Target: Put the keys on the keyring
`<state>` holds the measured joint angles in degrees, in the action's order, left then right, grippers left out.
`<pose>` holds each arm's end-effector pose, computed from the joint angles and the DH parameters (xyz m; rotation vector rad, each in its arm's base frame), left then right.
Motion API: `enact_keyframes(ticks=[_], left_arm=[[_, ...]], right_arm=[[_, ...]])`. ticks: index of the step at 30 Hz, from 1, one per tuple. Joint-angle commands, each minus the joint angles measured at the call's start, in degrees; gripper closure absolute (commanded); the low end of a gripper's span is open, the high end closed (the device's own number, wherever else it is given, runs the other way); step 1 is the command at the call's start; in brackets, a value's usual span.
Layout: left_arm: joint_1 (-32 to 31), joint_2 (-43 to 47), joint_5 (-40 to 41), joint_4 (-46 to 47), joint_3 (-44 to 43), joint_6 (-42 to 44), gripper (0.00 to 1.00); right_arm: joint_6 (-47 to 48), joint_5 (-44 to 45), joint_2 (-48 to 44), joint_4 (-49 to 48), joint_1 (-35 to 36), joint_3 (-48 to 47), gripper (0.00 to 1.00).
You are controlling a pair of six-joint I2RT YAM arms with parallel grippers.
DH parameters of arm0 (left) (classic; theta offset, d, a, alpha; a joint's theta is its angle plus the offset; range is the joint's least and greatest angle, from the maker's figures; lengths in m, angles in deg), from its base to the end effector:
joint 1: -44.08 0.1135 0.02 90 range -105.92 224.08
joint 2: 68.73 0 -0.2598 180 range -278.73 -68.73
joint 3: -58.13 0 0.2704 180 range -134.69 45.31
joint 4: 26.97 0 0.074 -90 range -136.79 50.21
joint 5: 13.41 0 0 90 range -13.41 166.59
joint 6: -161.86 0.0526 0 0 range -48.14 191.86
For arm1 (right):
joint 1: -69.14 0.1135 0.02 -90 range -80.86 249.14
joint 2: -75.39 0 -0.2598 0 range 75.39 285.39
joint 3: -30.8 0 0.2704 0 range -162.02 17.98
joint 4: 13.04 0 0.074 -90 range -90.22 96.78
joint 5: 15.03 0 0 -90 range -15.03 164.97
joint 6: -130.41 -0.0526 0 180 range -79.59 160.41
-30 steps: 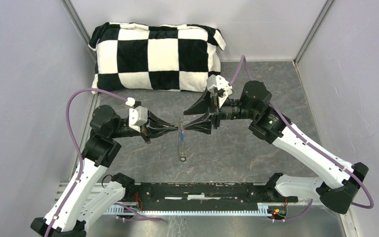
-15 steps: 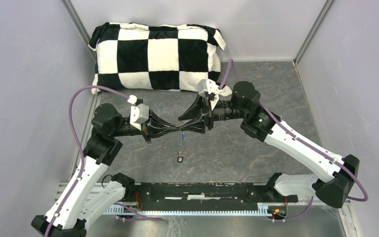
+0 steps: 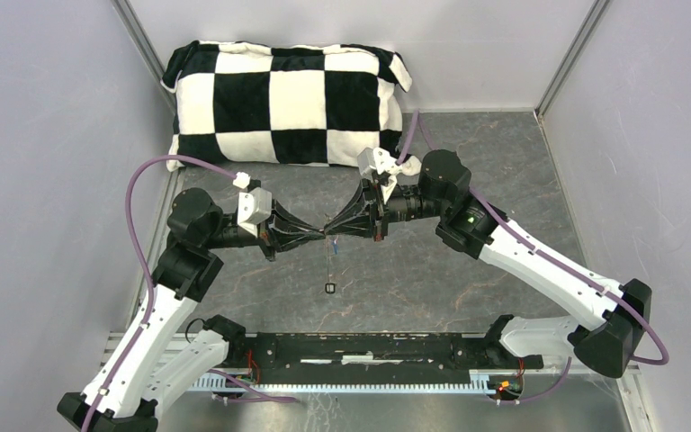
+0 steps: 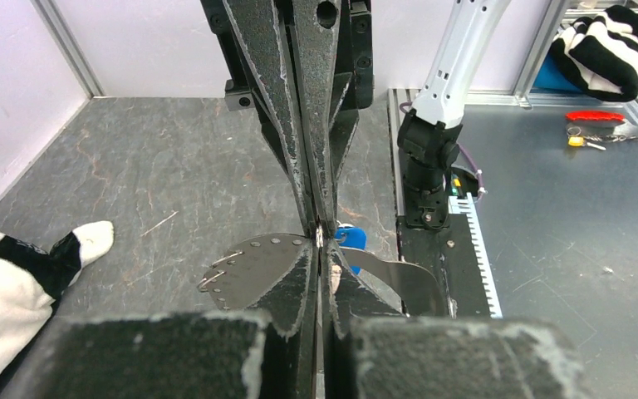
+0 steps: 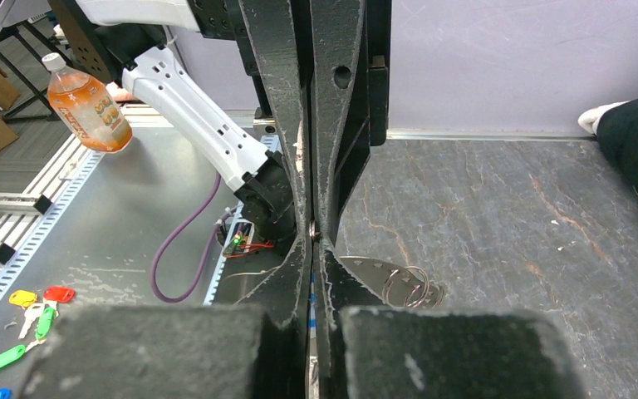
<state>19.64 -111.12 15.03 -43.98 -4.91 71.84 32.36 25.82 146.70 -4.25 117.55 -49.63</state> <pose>0.1447 -0.1166 0.3903 1.1635 1.1792 -1.1299 0.1774 0.2599 0.4031 -1.2429 1.2481 1.4060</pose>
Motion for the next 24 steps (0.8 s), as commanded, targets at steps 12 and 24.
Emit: enact_keyframes(ticks=[12,24], left_arm=[[-0.2,-0.5,-0.1,-2.3,-1.4,3.5,0.98],[-0.2,-0.1,0.0,-2.8,-1.4,4.0,0.98]], right_arm=[[6.3,3.7,1.3,15.3,0.5,-4.5,1.0],[7.6,5.1,1.8,20.1,0.5,-8.0,0.99]])
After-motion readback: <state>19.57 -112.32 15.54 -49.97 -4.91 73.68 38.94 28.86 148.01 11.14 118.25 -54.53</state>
